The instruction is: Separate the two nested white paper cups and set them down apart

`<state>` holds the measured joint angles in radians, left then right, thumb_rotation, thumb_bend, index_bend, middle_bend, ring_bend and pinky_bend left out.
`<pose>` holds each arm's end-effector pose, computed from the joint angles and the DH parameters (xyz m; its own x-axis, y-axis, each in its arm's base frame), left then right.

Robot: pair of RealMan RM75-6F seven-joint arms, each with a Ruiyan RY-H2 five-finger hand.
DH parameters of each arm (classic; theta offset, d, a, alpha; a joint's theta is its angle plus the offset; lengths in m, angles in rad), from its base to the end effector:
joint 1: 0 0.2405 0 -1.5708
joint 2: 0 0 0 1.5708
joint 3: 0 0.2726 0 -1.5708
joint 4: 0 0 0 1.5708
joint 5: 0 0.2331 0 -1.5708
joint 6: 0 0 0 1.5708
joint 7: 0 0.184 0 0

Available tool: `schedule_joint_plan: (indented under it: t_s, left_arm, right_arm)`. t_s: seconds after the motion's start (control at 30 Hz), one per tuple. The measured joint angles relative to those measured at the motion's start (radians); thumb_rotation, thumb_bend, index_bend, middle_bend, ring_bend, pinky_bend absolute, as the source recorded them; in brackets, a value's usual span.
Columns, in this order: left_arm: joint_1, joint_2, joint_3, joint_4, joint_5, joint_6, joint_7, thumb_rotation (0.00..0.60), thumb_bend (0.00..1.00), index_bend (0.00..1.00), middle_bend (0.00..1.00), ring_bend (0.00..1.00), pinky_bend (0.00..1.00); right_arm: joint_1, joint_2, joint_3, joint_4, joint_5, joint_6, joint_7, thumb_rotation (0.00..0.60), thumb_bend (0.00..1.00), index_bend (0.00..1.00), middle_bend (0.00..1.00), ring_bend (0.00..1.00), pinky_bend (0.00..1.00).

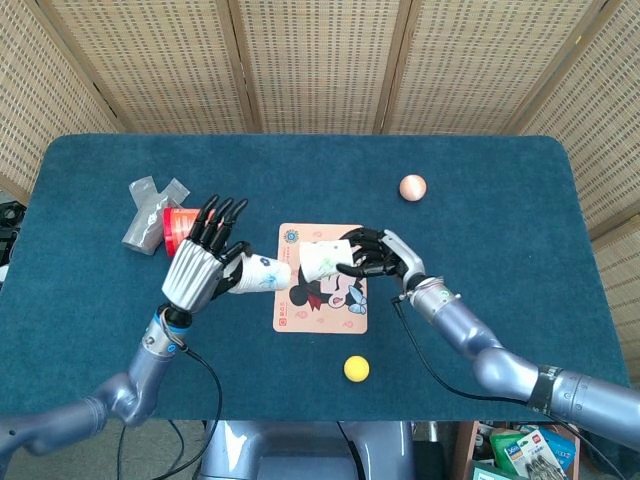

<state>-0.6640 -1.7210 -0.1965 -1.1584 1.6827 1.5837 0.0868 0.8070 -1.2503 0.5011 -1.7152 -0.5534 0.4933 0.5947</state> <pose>-0.1115 0.3694 0.0110 0.1510 -0.3639 0.9191 0.7276 -0.5885 -0.3526 -0.0934 -0.4346 0.0181 -0.7403 -0.4767 0.4741 -0.6553 0.3543 -0.6671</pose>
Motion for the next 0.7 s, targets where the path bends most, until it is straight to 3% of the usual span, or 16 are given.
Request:
schedule_joint_plan:
  t_s: [0.2,0.37,0.7]
  left_arm:
    - [0.051,0.075,0.030,-0.026,-0.011,0.011,-0.023,0.600,0.46,0.67,0.01,0.00,0.00]
    - [0.063,0.155,0.051,-0.083,-0.028,-0.043,-0.014,0.600,0.46,0.67,0.00,0.00,0.00]
    - [0.012,0.381,0.083,-0.284,-0.115,-0.383,0.089,0.600,0.46,0.67,0.00,0.00,0.00]
  right_arm:
    - [-0.052,0.030,0.005,0.027,-0.081,-0.015,0.006,0.600,0.54,0.59,0.63,0.53,0.65]
    - [-0.077,0.036,-0.035,0.061,-0.193,0.029,-0.063,0.600,0.54,0.59,0.63,0.53,0.65]
    - [-0.101,-0.008,-0.186,0.189,-0.490,0.231,-0.348,0.600,0.54,0.59,0.62,0.53,0.65]
